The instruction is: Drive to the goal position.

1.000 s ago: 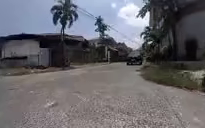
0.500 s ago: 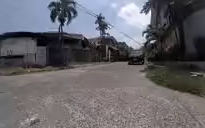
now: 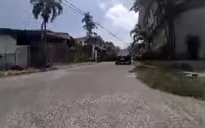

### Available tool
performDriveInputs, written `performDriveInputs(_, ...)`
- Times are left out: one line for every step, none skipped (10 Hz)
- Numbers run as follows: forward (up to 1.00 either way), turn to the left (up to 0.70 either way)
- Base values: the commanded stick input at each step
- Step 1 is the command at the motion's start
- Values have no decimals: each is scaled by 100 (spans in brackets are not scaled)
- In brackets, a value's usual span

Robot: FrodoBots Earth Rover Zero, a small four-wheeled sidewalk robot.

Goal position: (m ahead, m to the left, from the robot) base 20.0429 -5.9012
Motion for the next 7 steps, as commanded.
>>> performDriveInputs(100, -40)
performDriveInputs(100, -40)
performDriveInputs(100, -31)
performDriveInputs(100, -14)
performDriveInputs(100, 0)
performDriveInputs(100, 0)
performDriveInputs(100, 0)
